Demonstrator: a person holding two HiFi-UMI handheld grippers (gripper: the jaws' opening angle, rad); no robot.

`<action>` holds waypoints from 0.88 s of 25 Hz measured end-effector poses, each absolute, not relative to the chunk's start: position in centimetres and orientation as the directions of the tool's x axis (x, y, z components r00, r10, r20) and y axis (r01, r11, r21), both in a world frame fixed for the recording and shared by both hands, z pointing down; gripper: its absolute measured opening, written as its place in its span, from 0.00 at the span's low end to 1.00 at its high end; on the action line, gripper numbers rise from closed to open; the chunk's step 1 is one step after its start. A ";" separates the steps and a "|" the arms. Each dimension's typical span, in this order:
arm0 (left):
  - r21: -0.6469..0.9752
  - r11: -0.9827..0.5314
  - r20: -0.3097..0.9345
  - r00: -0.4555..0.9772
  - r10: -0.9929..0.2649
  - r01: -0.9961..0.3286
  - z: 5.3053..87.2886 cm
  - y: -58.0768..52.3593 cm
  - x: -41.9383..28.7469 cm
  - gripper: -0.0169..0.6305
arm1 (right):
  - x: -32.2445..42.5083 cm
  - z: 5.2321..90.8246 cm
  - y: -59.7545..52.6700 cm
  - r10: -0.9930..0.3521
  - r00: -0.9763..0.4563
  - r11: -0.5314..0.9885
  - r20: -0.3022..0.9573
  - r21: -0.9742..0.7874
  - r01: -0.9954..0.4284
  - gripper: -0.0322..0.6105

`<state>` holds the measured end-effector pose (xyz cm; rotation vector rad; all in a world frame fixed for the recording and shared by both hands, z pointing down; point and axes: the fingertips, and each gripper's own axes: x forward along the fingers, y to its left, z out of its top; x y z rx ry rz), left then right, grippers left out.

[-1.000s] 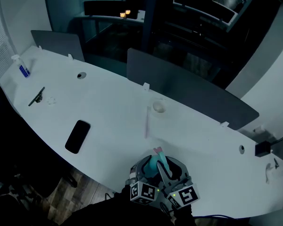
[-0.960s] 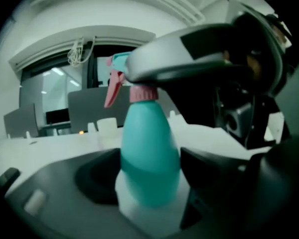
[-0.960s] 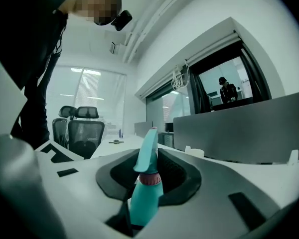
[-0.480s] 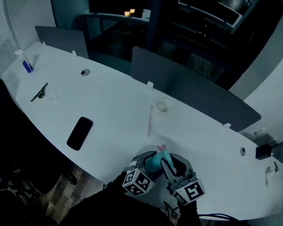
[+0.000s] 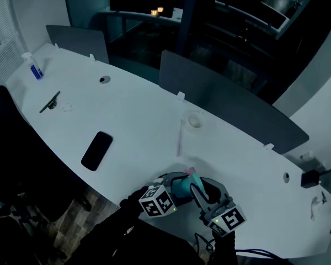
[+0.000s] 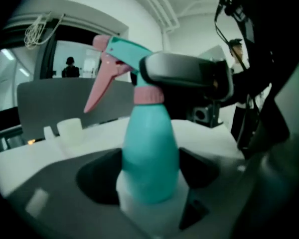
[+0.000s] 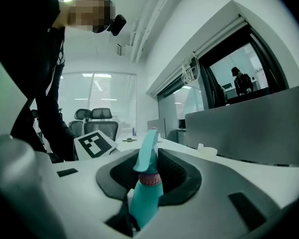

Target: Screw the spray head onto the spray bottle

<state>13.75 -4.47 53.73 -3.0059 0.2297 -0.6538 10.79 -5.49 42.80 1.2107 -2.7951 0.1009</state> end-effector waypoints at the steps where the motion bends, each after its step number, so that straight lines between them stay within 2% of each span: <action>1: -0.080 -0.989 0.409 0.900 -0.148 -0.126 53.7 -4.4 13.8 0.59 | 10.8 42.9 -5.6 -0.727 -0.677 0.680 0.116 -0.018 -0.733 0.21; 2: -0.082 -0.984 0.398 0.900 -0.179 -0.159 53.6 -4.4 13.8 0.59 | 10.9 42.9 -5.6 -0.736 -0.667 0.670 0.116 -0.012 -0.742 0.21; 4: -0.089 -0.940 0.360 0.869 -0.340 -0.330 53.5 -4.6 13.5 0.58 | 10.9 42.9 -5.4 -0.765 -0.636 0.638 0.103 -0.007 -0.770 0.21; 6: -0.104 -0.827 0.336 0.763 -0.551 -0.552 53.5 -4.8 13.0 0.58 | 10.6 42.8 -5.2 -0.787 -0.611 0.613 0.086 -0.001 -0.790 0.21; 8: -0.141 -0.735 0.337 0.666 -0.665 -0.663 53.6 -4.6 12.7 0.59 | 10.4 42.7 -5.0 -0.798 -0.599 0.600 0.073 0.001 -0.800 0.21; 10: -0.182 -0.767 0.339 0.693 -0.636 -0.615 53.8 -4.4 12.8 0.60 | 10.5 42.8 -4.9 -0.794 -0.604 0.604 0.073 -0.016 -0.797 0.21; 11: -0.193 -0.808 0.332 0.737 -0.588 -0.557 53.9 -4.5 12.8 0.62 | 10.5 42.8 -4.8 -0.782 -0.618 0.619 0.080 -0.022 -0.785 0.21; 13: -0.174 -0.889 0.329 0.827 -0.457 -0.423 53.7 -4.8 12.8 0.74 | 10.4 42.9 -4.9 -0.747 -0.657 0.658 0.098 -0.025 -0.752 0.21; 14: -0.149 -0.925 0.341 0.860 -0.380 -0.350 53.6 -4.8 12.9 0.74 | 10.3 42.9 -5.0 -0.732 -0.674 0.675 0.103 -0.028 -0.737 0.21; 15: -0.127 -0.951 0.359 0.881 -0.309 -0.281 53.5 -4.7 13.1 0.74 | 10.3 42.8 -5.1 -0.722 -0.685 0.685 0.103 -0.036 -0.728 0.21; 17: -0.118 -0.969 0.387 0.888 -0.248 -0.219 53.4 -4.3 13.5 0.59 | 10.4 42.8 -5.3 -0.727 -0.680 0.679 0.095 -0.051 -0.732 0.21; 19: -0.132 -0.942 0.377 0.864 -0.335 -0.308 53.2 -4.5 13.5 0.59 | 10.5 42.8 -5.4 -0.752 -0.653 0.652 0.090 -0.040 -0.757 0.21; 22: -0.161 -0.809 0.359 0.729 -0.582 -0.566 53.4 -4.8 13.1 0.59 | 10.4 42.6 -5.2 -0.787 -0.613 0.614 0.078 -0.009 -0.789 0.21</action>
